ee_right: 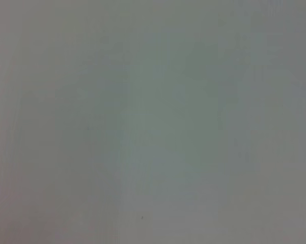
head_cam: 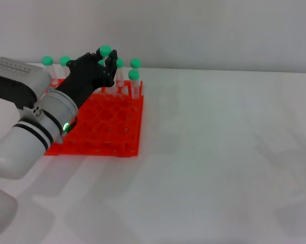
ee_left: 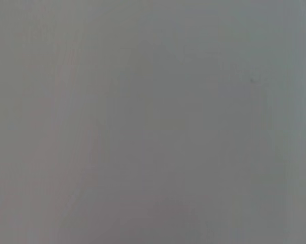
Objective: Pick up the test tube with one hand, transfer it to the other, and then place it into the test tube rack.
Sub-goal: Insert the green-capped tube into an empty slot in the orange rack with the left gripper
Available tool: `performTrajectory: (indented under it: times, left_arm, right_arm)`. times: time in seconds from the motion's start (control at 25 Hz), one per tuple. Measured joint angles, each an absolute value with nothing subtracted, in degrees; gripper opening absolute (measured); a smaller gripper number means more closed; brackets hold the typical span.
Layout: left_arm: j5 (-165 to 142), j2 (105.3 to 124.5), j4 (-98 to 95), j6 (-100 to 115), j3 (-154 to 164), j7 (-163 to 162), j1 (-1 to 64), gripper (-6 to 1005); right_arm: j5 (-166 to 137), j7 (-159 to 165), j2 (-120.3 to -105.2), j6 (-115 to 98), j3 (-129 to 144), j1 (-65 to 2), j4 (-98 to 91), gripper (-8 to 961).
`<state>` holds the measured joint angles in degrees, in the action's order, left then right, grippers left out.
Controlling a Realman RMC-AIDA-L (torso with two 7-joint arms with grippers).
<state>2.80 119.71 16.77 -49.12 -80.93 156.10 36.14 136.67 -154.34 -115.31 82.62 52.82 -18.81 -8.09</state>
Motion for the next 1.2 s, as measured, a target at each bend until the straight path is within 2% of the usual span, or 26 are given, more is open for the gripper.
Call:
performTrajectory:
  times: [1.2]
  left_arm:
    - [2.72, 119.7, 15.26, -46.57, -80.35, 156.27, 38.11, 260]
  right_arm:
    - [136.66, -153.93, -115.31, 82.83, 52.82, -19.18, -8.06, 864]
